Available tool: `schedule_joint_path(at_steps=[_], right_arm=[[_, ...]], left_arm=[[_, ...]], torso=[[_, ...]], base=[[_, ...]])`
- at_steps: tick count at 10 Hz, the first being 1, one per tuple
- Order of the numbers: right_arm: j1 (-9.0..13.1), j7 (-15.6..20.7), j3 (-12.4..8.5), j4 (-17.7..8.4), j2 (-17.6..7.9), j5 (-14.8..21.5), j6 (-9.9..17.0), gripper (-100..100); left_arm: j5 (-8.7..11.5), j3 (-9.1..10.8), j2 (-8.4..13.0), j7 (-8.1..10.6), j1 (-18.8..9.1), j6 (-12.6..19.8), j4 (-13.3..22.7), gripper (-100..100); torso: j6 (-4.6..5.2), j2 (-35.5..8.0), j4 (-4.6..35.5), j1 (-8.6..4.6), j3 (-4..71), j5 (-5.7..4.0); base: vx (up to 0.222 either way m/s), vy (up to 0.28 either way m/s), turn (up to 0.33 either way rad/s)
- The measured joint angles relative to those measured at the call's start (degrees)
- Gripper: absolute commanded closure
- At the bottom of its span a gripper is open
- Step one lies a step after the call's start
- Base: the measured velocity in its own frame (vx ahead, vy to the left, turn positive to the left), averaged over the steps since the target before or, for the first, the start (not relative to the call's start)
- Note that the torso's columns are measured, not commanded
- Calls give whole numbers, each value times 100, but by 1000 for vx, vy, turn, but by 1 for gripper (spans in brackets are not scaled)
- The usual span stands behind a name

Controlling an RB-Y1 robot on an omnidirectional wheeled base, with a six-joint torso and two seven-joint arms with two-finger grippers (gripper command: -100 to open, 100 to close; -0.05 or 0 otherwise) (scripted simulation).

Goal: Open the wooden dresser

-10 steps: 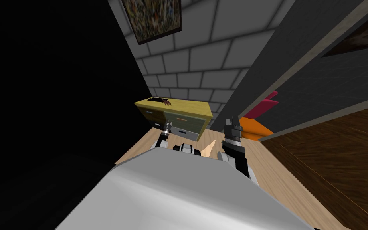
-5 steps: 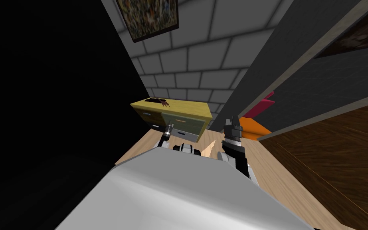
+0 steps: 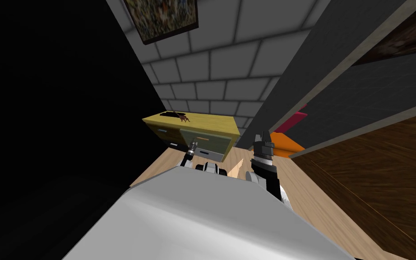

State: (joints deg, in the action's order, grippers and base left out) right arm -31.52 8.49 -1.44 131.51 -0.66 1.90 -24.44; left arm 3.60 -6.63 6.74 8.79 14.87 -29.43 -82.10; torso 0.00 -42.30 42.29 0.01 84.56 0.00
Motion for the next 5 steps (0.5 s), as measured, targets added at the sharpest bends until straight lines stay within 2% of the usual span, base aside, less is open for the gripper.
schedule_joint_path(at_steps=[3, 5], right_arm=[[0, 0, 0, 0, 0, 0, 0, 0], [0, 0, 0, 0, 0, 0, 0, 0]], left_arm=[[-10, -48, -135, -10, -89, -14, 289, -100], [-7, -65, -333, 5, -188, -61, 550, -100]], torso=[[0, -5, 1, -3, -3, -1], [0, 1, -1, 1, 1, 0]], base=[[39, -3, -22], [28, 3, -23]])
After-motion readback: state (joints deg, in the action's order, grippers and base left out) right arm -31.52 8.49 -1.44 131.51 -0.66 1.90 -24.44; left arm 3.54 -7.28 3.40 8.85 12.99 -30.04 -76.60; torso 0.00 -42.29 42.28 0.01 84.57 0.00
